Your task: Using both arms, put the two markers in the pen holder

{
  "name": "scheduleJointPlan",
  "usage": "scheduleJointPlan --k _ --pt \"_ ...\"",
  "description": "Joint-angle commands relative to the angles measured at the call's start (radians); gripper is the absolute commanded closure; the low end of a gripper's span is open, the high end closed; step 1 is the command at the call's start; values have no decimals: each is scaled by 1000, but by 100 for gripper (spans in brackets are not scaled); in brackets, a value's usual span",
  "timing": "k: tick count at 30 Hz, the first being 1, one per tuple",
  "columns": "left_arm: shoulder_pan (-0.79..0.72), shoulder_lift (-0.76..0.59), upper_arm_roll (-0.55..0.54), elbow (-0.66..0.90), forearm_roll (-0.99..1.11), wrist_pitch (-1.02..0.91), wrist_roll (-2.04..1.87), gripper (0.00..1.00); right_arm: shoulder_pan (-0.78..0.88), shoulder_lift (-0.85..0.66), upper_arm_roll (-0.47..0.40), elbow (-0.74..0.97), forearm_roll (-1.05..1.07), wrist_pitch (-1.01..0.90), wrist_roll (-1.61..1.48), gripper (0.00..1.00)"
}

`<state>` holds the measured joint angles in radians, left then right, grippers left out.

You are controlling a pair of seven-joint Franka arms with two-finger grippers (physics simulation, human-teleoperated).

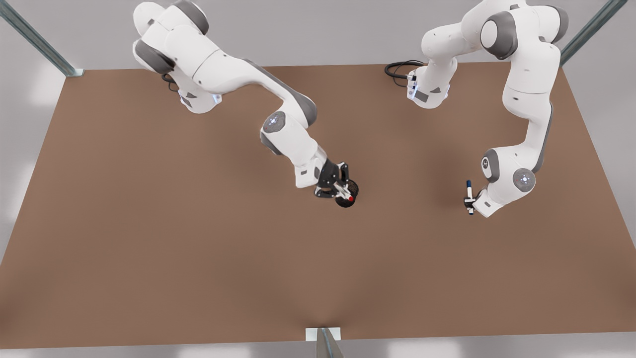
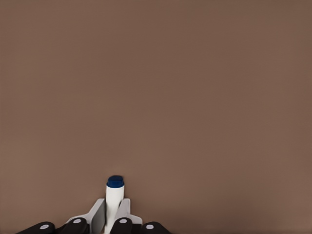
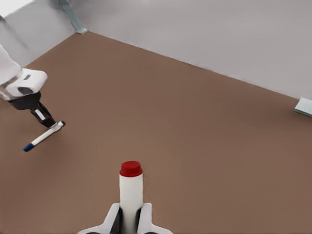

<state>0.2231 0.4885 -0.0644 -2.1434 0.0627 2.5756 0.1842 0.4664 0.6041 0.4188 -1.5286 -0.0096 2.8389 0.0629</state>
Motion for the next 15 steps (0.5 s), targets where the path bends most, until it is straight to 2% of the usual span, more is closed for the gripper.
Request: scheduleJointPlan --k 1,3,5,6,8,10,15 --pt "-1 -1 0 0 0 0 -3 67 26 16 -3 42 -30 260 159 79" --pt "1 -1 0 0 0 0 -3 67 61 45 -11 42 -66 339 158 79" --pt "1 1 0 0 0 0 -3 67 135 86 -77 38 -64 456 158 79" --pt "1 1 1 0 0 0 -2 67 147 98 -81 34 -64 461 158 79" --pt "1 1 0 0 0 0 -2 67 179 163 -103 22 -67 585 156 79" --pt "1 1 0 0 0 0 -3 67 248 174 -195 -10 -69 616 153 79" --pt "-1 5 1 5 0 2 -3 67 252 152 -232 -131 -92 679 35 79"
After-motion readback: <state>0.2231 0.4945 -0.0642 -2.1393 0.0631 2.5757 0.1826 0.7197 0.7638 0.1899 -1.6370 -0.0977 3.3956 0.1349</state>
